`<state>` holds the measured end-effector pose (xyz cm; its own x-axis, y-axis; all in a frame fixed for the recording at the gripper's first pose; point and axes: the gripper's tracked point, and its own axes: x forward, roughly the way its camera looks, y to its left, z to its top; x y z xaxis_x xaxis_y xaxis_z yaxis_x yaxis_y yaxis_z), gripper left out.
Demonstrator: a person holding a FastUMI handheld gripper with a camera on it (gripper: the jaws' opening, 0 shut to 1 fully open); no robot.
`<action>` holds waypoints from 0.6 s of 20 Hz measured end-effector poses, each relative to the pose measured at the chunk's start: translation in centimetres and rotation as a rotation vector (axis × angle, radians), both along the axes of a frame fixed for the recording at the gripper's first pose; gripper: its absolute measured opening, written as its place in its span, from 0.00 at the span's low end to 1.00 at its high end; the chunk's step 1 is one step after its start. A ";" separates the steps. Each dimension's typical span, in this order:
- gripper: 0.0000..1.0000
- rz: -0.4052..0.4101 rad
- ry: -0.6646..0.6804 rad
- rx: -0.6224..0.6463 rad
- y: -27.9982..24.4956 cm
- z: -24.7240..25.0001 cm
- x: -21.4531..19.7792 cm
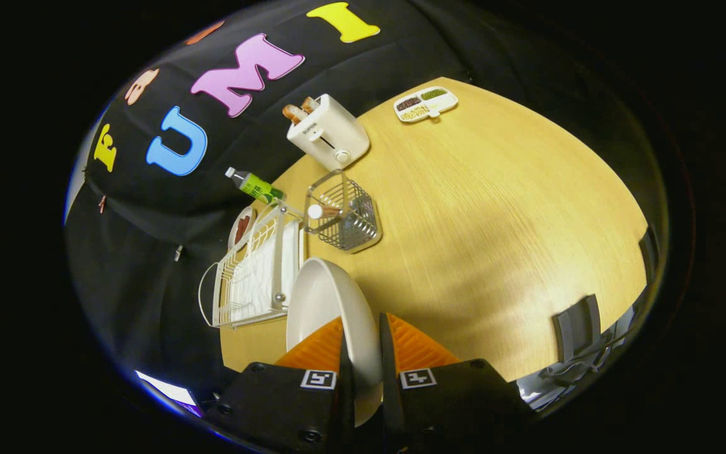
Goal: Take the plate from the dish rack, then take the spoon from the basket and place it into the plate.
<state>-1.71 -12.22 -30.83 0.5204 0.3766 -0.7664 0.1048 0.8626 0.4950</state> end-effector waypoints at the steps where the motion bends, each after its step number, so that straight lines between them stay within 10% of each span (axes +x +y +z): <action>1: 0.22 0.020 0.015 0.011 -0.2 -0.7 0.4; 7: 0.25 0.119 0.019 0.006 0.4 -5.2 2.8; 10: 0.42 0.114 -0.002 -0.013 -0.7 -5.2 3.3; 12: 0.70 0.127 -0.083 -0.031 -1.1 -4.0 4.0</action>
